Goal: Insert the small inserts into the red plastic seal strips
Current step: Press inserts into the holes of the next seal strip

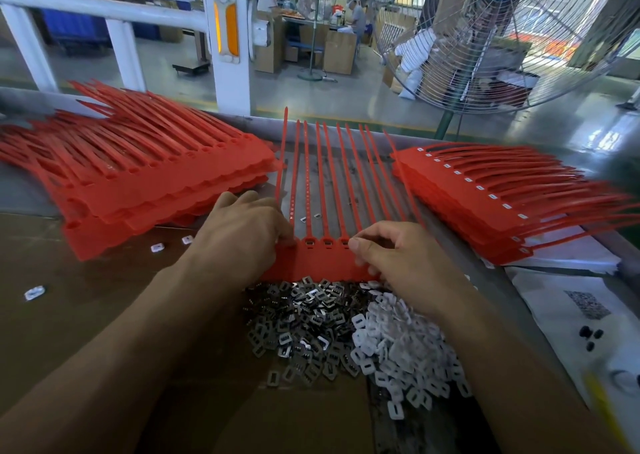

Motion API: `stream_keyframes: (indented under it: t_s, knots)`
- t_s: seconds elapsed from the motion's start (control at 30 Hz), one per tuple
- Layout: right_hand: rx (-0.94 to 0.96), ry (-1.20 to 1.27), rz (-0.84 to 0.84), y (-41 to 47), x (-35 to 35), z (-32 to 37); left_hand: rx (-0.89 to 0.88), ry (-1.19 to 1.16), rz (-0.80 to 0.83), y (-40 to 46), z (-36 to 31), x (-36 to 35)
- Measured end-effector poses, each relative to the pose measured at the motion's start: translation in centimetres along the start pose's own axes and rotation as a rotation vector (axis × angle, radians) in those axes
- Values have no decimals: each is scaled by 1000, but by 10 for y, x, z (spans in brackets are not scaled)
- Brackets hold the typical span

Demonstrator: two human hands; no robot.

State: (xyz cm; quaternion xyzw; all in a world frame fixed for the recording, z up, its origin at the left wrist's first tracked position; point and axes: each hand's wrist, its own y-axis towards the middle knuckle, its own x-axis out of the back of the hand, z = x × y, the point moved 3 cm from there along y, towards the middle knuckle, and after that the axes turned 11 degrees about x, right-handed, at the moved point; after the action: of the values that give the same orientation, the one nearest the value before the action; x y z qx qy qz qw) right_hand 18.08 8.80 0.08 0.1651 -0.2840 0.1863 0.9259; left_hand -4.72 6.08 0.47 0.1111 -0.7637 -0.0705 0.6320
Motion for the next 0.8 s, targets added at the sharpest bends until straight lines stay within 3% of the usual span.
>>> stream_keyframes:
  t_s: [0.17,0.3,0.47,0.8]
  knots:
    - [26,-35,-16,0,6,3,4,104,-7,-3,-13,5]
    - [22,-203,148,0,20,4,-20,207,-69,-6,-28,2]
    - [-2,-277,307,-1,25,3,50,133,-40,-6,-19,0]
    - [-20,-310,303,2,18,-5,156,-147,-22,-5,-4,-9]
